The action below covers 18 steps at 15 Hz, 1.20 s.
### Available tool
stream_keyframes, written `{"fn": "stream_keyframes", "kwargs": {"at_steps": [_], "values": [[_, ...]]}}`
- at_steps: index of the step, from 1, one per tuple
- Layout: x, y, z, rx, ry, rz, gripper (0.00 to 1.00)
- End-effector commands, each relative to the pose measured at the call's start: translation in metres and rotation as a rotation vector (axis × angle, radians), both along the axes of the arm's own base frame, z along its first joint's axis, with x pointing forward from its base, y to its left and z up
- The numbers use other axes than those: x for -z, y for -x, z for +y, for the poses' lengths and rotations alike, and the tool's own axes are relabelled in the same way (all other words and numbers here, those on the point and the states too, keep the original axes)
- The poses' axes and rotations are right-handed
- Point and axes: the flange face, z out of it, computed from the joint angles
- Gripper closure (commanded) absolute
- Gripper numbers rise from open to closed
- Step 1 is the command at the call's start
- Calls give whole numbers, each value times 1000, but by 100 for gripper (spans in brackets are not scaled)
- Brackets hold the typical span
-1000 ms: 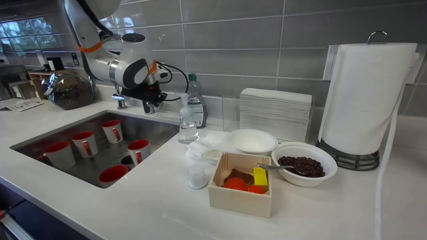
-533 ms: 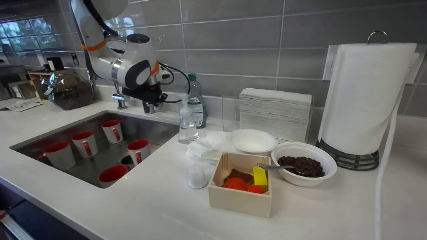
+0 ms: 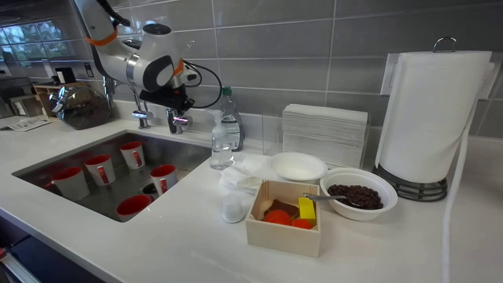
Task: Open and close the faucet on the right
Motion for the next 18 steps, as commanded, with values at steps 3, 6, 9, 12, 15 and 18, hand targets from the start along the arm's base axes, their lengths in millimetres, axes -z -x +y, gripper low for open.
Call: {"fn": "stream_keyframes", "kwargs": {"at_steps": [3, 6, 9, 12, 15, 18], "values": [[-81, 19, -17, -9, 102, 20, 100], [-111, 27, -34, -9, 189, 53, 73], [-138, 36, -43, -27, 238, 103, 49], [-158, 47, -49, -32, 303, 141, 25], [-171, 54, -54, -38, 357, 158, 1], [-175, 57, -59, -39, 395, 169, 0]]}}
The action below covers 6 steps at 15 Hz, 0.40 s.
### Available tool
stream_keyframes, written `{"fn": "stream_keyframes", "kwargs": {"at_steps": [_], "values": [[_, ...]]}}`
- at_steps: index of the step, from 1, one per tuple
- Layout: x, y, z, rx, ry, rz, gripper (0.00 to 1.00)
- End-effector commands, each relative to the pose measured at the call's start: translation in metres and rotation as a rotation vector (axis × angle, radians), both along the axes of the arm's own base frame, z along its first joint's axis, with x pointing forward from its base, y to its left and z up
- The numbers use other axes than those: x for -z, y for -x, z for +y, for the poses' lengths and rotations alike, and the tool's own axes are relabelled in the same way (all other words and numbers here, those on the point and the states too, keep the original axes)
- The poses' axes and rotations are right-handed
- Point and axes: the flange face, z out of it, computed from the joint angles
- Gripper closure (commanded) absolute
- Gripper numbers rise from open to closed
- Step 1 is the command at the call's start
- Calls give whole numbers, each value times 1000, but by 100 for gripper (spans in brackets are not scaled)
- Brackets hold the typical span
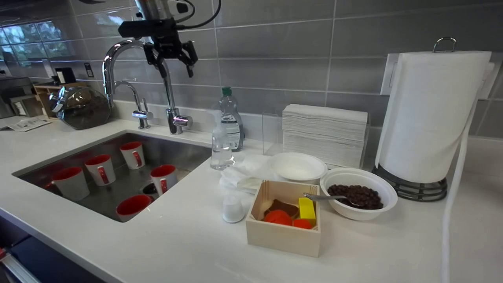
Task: Open and close the faucet on the right
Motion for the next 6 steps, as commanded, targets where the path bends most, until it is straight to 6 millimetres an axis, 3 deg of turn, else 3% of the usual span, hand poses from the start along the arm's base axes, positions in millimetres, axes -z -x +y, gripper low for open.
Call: {"fn": "stream_keyframes", "kwargs": {"at_steps": [1, 6], "values": [[-7, 10, -6, 9, 62, 5, 0], [0, 11, -6, 2, 110, -4, 0]]}}
